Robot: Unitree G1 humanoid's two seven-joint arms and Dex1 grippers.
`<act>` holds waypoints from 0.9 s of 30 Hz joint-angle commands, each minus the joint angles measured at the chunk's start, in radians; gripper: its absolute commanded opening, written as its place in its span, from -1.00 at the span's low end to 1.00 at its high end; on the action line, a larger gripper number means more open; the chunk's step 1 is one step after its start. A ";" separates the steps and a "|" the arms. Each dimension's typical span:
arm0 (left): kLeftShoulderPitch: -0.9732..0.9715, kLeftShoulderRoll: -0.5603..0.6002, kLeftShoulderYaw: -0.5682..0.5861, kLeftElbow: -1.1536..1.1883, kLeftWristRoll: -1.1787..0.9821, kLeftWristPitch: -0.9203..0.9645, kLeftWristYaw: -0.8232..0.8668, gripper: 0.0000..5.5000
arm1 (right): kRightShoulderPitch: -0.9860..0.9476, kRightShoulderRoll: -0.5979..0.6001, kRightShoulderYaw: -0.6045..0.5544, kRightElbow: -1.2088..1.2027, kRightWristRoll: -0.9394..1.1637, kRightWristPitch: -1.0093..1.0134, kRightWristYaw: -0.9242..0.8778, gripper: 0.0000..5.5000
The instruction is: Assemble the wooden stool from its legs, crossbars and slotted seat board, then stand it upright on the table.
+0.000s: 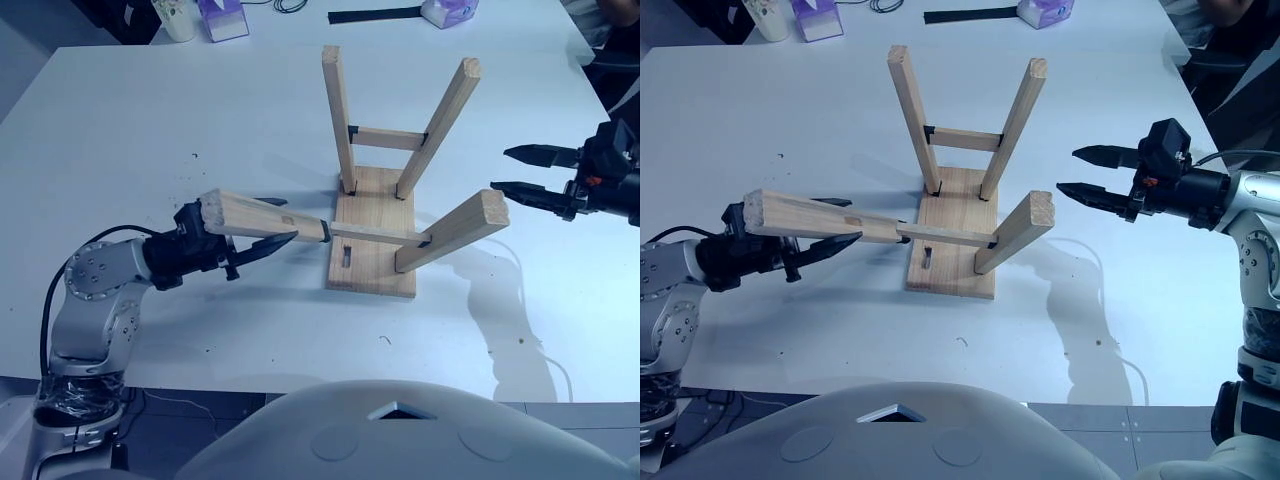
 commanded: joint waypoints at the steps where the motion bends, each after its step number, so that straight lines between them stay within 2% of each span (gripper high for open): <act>1: 0.015 -0.003 -0.027 -0.048 -0.017 0.018 0.007 -0.26 | -0.012 -0.017 0.020 -0.006 -0.011 -0.006 0.009 0.07; 19: 0.012 0.017 -0.100 0.001 -0.002 0.067 -0.024 -0.26 | 0.017 0.000 0.074 -0.039 -0.040 -0.025 -0.011 0.07; 27: -0.075 0.137 -0.157 0.054 0.014 0.108 -0.143 -0.26 | 0.054 0.000 0.063 -0.069 -0.034 -0.024 -0.028 0.07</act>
